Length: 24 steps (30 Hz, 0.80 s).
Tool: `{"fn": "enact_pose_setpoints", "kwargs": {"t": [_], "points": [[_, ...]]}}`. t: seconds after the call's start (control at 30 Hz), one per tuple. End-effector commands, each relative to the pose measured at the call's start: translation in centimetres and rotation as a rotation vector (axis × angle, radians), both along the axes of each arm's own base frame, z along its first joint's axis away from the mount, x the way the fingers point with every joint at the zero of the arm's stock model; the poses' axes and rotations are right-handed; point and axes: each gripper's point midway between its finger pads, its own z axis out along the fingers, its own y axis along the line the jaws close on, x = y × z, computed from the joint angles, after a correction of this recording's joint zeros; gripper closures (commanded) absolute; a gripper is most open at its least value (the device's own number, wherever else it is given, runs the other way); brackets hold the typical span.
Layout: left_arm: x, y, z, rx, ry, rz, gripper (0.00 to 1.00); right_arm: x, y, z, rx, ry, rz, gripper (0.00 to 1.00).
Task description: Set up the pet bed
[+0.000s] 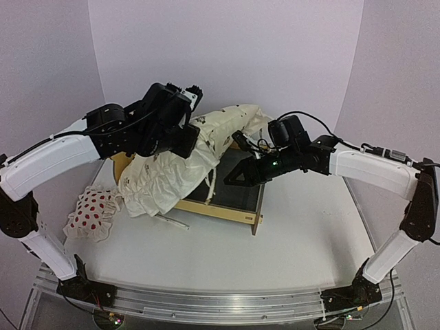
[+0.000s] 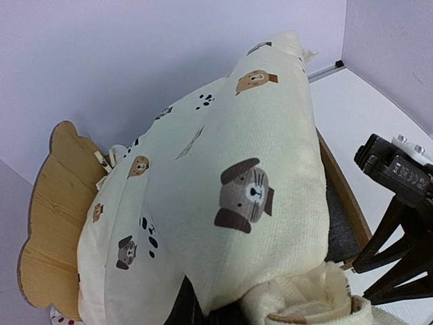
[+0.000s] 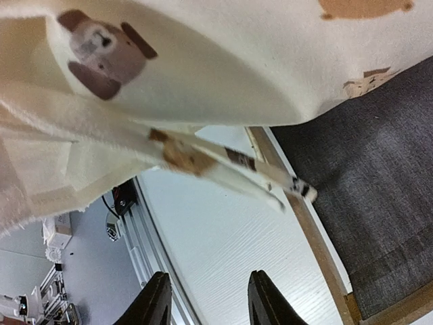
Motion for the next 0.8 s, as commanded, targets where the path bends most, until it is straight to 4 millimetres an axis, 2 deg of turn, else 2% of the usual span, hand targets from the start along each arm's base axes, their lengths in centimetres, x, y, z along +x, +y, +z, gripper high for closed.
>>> {"fn": "enact_pose_setpoints", "kwargs": {"t": [0.0,0.13,0.33,0.77], "points": [[-0.3,2.2,2.0,-0.039,-0.038,0.04,0.99,-1.4,0.6,2.4,0.072,-0.022,0.074,0.58],[-0.4,2.0,0.2,-0.023,-0.01,0.035,0.99,-1.2,0.8,1.7,0.068,-0.01,0.064,0.56],[-0.4,1.6,-1.4,-0.012,0.017,0.033,0.99,-1.2,1.8,1.0,0.058,-0.019,0.067,0.44],[-0.6,1.5,-2.7,-0.007,0.044,0.03,0.99,-0.1,4.2,-2.0,-0.003,-0.102,0.057,0.44]]}}
